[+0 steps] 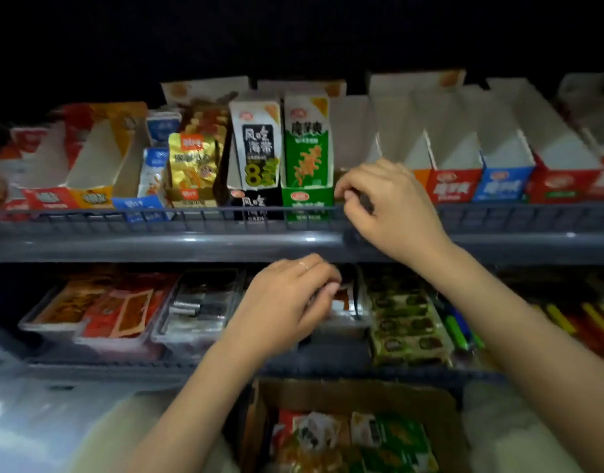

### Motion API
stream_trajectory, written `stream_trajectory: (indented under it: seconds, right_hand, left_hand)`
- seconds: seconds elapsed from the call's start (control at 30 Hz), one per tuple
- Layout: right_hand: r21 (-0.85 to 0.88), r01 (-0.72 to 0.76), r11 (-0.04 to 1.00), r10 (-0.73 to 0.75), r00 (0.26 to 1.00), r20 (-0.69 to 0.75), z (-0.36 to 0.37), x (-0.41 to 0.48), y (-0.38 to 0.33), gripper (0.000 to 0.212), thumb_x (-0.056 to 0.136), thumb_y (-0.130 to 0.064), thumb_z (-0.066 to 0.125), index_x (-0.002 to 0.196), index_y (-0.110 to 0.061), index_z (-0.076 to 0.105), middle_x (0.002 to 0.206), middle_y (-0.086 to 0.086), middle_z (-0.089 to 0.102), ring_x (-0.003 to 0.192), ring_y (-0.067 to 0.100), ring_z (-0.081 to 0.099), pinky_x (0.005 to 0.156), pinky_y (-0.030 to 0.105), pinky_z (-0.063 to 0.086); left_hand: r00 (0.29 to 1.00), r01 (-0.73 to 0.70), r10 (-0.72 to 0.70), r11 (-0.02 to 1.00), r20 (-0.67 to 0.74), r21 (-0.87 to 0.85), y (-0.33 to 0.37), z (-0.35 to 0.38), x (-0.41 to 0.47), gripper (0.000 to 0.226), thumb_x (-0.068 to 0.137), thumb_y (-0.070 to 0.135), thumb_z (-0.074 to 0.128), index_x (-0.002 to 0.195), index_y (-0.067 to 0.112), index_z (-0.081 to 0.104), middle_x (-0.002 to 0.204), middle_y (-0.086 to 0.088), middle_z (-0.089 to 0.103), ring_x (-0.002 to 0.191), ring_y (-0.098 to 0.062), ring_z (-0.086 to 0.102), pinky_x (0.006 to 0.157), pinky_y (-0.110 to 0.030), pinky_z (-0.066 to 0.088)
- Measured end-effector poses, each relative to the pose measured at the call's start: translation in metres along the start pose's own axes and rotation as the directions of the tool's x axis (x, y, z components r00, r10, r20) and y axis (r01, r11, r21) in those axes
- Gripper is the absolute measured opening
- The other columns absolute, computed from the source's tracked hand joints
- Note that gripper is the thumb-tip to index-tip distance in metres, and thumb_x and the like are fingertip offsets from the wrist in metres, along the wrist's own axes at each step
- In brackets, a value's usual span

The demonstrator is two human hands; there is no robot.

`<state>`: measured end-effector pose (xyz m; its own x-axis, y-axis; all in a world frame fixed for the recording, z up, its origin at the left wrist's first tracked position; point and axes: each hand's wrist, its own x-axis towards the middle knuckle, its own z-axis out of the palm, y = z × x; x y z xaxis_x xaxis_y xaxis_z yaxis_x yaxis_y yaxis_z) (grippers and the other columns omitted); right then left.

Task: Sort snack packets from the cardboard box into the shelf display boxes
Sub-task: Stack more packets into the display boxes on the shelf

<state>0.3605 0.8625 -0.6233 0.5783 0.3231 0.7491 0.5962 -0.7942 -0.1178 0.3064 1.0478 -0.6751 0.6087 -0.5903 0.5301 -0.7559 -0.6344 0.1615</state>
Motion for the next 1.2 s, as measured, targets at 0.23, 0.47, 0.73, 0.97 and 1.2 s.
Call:
stream_trajectory:
  seconds: [0.23,0.47,0.73,0.97,1.2]
  right_hand:
    - [-0.021,-0.048,0.999,0.05,0.796,0.603,0.032,-0.139,-0.028,0.021,0.084,-0.02,0.051,0.099,-0.016,0.066,0.103,0.006,0.062,0.1,0.027,0.058,0.083,0.038,0.044]
    - [-0.075,-0.108,0.991,0.105,0.31,0.945,0.062,-0.255,-0.028,0.016,0.093,-0.02,0.048,0.101,-0.015,0.061,0.103,0.006,0.062,0.088,0.023,0.059,0.07,0.038,0.05]
    - [-0.311,-0.372,0.875,0.323,-0.032,0.946,0.085,-0.372,-0.018,0.059,0.092,-0.006,0.05,0.146,-0.015,0.028,0.138,0.013,0.041,0.081,0.023,0.054,0.055,0.031,0.043]
    - [-0.432,-0.62,0.655,0.518,-0.049,0.854,0.134,-0.403,-0.009,0.092,0.091,-0.018,0.059,0.151,-0.016,-0.011,0.159,0.01,-0.01,0.141,0.035,0.023,0.102,0.041,0.04]
    - [-0.494,-0.496,0.714,0.554,-0.03,0.832,0.154,-0.401,-0.015,0.091,0.087,-0.028,0.065,0.151,-0.01,0.003,0.156,0.016,0.01,0.142,0.032,0.016,0.11,0.04,0.029]
  left_hand:
    - [0.854,0.107,-0.122,0.993,0.505,0.059,0.032,0.049,-0.042,0.028,0.098,0.037,0.043,0.115,0.021,0.059,0.109,-0.007,0.065,0.098,-0.026,0.061,0.075,-0.035,0.043]
    - [0.649,0.122,-0.119,0.991,0.752,0.051,0.048,0.095,-0.111,0.024,0.097,0.036,0.044,0.111,0.024,0.06,0.106,-0.002,0.066,0.093,-0.023,0.061,0.075,-0.04,0.051]
    - [0.54,0.218,-0.147,0.975,0.829,0.031,0.032,0.11,-0.189,0.026,0.098,0.027,0.047,0.12,0.025,0.061,0.113,0.002,0.066,0.096,-0.015,0.06,0.072,-0.026,0.041]
    - [0.544,0.337,-0.271,0.937,0.794,0.089,0.016,0.112,-0.207,0.026,0.098,0.024,0.047,0.121,0.022,0.06,0.112,0.0,0.066,0.089,-0.015,0.059,0.071,-0.026,0.042]
    - [0.594,0.317,-0.191,0.948,0.781,-0.009,0.015,0.116,-0.205,0.026,0.096,0.021,0.051,0.12,0.018,0.061,0.107,-0.004,0.068,0.092,-0.02,0.064,0.074,-0.031,0.05]
